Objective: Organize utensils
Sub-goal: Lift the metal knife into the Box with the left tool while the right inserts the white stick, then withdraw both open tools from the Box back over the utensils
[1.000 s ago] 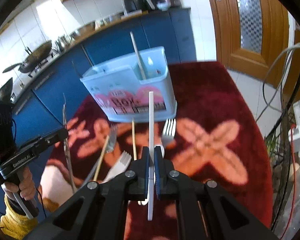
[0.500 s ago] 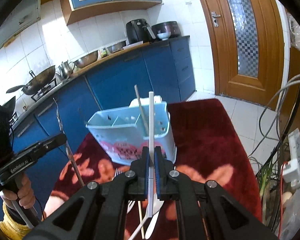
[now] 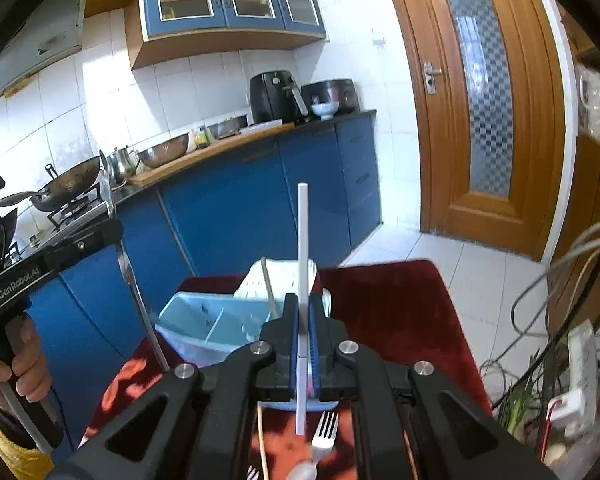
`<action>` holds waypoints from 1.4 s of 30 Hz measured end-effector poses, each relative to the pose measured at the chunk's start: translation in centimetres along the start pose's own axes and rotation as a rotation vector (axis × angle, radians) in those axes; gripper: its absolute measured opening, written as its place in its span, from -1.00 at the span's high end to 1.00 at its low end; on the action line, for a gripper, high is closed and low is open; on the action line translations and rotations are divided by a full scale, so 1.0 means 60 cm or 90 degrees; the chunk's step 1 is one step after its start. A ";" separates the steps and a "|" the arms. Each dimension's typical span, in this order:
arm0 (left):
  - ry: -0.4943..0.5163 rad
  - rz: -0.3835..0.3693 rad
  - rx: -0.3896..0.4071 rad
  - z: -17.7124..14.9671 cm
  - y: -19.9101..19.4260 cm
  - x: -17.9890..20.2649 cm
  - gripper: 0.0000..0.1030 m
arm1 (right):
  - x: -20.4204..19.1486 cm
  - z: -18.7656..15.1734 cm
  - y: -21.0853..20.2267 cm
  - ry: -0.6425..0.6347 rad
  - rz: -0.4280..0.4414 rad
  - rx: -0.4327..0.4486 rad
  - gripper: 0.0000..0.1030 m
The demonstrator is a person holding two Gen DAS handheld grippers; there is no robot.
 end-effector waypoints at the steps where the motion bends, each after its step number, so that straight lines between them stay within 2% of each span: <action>1: 0.001 0.007 0.007 0.009 0.007 -0.004 0.63 | -0.001 0.009 0.006 0.000 -0.002 0.006 0.88; 10: 0.013 0.055 0.031 0.013 0.068 -0.030 0.62 | -0.010 0.043 0.065 -0.006 -0.010 0.021 0.88; 16: -0.003 0.050 0.016 -0.019 0.103 -0.041 0.62 | -0.028 0.033 0.100 -0.032 -0.003 0.016 0.88; 22: -0.004 0.047 -0.010 -0.056 0.128 -0.048 0.62 | -0.042 0.001 0.147 -0.076 -0.015 -0.029 0.87; 31: 0.003 0.028 -0.045 -0.097 0.147 -0.038 0.62 | -0.040 -0.042 0.182 -0.063 0.007 -0.078 0.86; 33: 0.011 0.027 -0.044 -0.099 0.146 -0.036 0.59 | -0.042 -0.041 0.180 -0.061 0.010 -0.075 0.70; 35: 0.013 0.022 -0.046 -0.101 0.143 -0.034 0.46 | -0.041 -0.036 0.174 -0.053 0.024 -0.070 0.48; 36: 0.012 0.018 -0.046 -0.102 0.140 -0.033 0.40 | -0.041 -0.035 0.172 -0.049 0.030 -0.069 0.43; 42: 0.015 0.012 -0.041 -0.096 0.111 -0.024 0.38 | -0.048 -0.021 0.137 -0.041 0.042 -0.041 0.42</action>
Point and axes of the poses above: each gripper's, at about its wrist camera, not at the fingertips, and y roughly the way its jaws point, x to its right, z to its top, the point moved 6 cm from there along y, roughly the way its jaws point, and after that the axes turned 8 degrees about y, right-handed, at the moved point
